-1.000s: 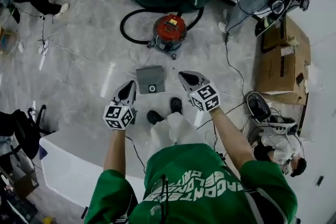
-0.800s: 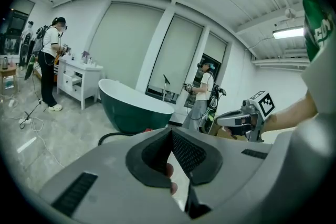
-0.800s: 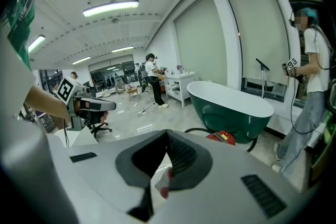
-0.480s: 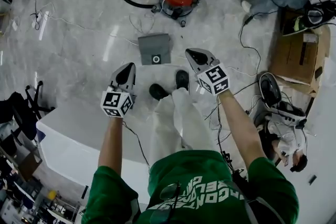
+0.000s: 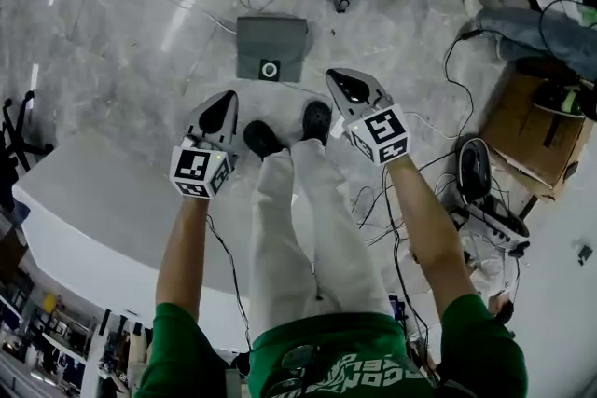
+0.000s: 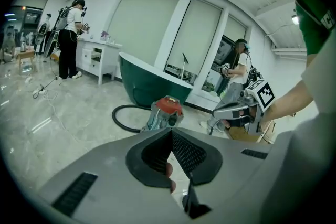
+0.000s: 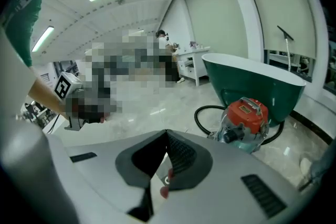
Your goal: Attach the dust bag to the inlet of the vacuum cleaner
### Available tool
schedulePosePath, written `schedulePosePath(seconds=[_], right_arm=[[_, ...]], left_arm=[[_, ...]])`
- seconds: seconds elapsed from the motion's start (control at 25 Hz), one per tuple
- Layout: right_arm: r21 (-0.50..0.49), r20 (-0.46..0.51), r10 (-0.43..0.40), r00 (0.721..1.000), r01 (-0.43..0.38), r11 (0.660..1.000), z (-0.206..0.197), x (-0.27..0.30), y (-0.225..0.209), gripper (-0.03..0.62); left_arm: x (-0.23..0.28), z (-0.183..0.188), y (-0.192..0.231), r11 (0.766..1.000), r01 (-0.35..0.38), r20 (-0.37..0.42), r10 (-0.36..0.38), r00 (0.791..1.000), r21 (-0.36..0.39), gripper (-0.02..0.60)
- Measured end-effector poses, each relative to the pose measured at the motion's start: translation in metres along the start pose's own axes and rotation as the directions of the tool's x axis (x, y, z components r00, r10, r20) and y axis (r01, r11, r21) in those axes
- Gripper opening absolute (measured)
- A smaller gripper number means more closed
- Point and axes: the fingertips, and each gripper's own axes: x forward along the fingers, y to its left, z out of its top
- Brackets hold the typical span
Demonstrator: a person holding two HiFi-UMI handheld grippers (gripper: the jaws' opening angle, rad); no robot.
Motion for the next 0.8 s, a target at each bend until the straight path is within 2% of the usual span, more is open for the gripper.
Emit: schedulePosePath(seconds=[0.2,0.4,0.56,0.8], right_arm=[[-0.034,-0.067,0.093,0.993,-0.096,0.995,-0.070,0.064,0.006,0.005],[-0.035,-0.101,0.145,0.984,-0.149,0.988,-0.138,0.138,0.003,0.005],[-0.082,-0.119,0.189,0.975,-0.199,0.977,-0.210,0.191,0.002,0.005],[-0.123,-0.133,0.263,0.956,-0.279,0.952,-0.319,0.273,-0.005,0.005]], left_arm=[[0.029,-0.082,0.028,0.998,-0.034,-0.022,0.033,0.999,-0.044,0.000],[0.068,-0.160,0.070,0.998,-0.055,-0.017,0.054,0.998,-0.041,0.000],[0.103,-0.233,0.092,0.998,-0.040,0.004,0.040,0.999,-0.041,0.000],[0.165,-0.352,0.127,0.996,-0.035,0.012,0.036,0.999,-0.088,0.000]])
